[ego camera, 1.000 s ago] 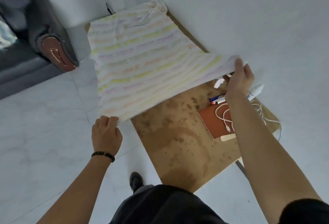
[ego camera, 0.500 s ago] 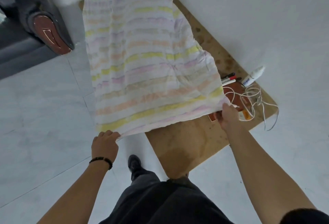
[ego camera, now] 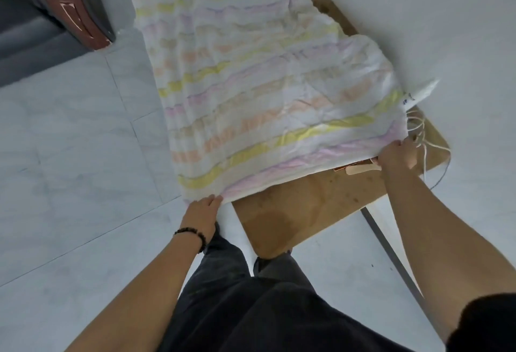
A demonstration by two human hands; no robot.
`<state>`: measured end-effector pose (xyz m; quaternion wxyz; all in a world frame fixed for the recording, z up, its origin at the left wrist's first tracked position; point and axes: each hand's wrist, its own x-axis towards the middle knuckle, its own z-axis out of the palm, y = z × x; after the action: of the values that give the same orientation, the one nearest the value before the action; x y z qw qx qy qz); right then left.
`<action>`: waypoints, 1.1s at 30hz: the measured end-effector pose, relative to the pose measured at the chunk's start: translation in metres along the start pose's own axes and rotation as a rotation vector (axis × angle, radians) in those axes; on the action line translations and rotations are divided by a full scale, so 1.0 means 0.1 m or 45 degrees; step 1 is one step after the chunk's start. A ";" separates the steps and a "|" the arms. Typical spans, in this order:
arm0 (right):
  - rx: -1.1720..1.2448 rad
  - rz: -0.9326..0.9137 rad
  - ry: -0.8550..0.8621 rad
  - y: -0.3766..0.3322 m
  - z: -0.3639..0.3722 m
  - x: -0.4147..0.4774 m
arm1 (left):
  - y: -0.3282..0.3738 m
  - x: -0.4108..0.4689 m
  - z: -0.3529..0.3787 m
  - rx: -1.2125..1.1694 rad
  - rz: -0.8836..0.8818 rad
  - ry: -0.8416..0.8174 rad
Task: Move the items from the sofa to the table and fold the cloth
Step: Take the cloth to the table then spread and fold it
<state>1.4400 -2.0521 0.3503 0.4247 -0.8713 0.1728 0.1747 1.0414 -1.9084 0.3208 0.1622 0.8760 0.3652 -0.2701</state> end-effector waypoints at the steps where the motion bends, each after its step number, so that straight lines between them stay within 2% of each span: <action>1: -0.042 0.033 -0.042 0.09 0.00 0.05 | 0.05 0.02 0.02 0.036 0.003 -0.072; 4: -0.164 0.101 -0.083 0.31 0.01 0.20 | 0.14 0.06 0.08 0.030 -0.020 -0.202; 6: -0.110 0.105 -0.065 0.33 0.00 0.14 | 0.17 0.07 0.07 -0.050 -0.089 -0.235; 9: -0.204 -0.074 0.061 0.23 0.08 -0.03 | 0.19 0.11 -0.05 -0.085 -0.184 0.003; 12: -0.419 -0.383 0.232 0.11 0.30 -0.33 | 0.20 0.20 -0.18 -0.042 -0.134 0.282; 16: -0.703 -0.899 -0.064 0.20 0.72 -0.78 | 0.12 0.48 -0.32 0.148 0.037 0.179; 18: -0.841 -1.034 -0.238 0.24 0.92 -0.95 | -0.01 0.66 -0.41 0.227 0.094 0.138; 21: -0.910 -0.962 -0.368 0.20 1.23 -1.08 | -0.24 1.07 -0.67 0.277 0.180 0.159; 28: -0.951 -0.786 -0.367 -0.21 2.24 -1.28 | -0.95 2.39 -1.46 0.299 0.473 0.239; 33: -1.099 -0.718 -0.210 -0.13 2.69 -1.39 | -1.49 3.04 -1.82 0.417 0.697 0.178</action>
<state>1.2814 -1.8081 0.2664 0.0696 -0.9631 -0.1903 0.1770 1.1760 -1.5517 0.2736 0.0602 0.9726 0.0781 -0.2107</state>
